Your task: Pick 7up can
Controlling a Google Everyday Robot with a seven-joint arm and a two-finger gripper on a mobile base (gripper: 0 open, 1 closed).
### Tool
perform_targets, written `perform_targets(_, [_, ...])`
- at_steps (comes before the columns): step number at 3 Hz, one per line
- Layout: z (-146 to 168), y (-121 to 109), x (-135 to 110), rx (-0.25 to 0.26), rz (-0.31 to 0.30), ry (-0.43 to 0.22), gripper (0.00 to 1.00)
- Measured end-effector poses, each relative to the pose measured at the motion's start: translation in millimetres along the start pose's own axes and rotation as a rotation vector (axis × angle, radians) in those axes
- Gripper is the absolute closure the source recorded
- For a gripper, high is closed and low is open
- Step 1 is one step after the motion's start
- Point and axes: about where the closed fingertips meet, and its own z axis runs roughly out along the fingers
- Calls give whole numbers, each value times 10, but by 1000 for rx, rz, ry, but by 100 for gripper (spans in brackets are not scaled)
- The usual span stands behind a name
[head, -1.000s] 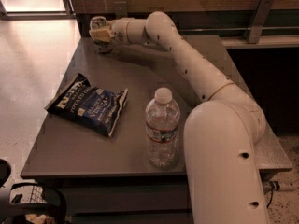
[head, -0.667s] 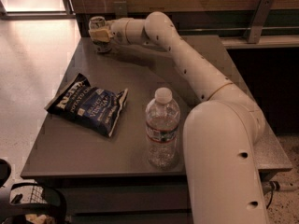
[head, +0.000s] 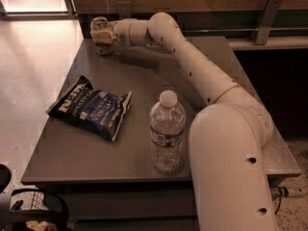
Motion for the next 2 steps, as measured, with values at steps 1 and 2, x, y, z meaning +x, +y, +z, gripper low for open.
perform_targets(1, [-246, 66, -182, -9, -46, 0, 100])
perform_targets(2, [-652, 66, -431, 44, -91, 8, 100])
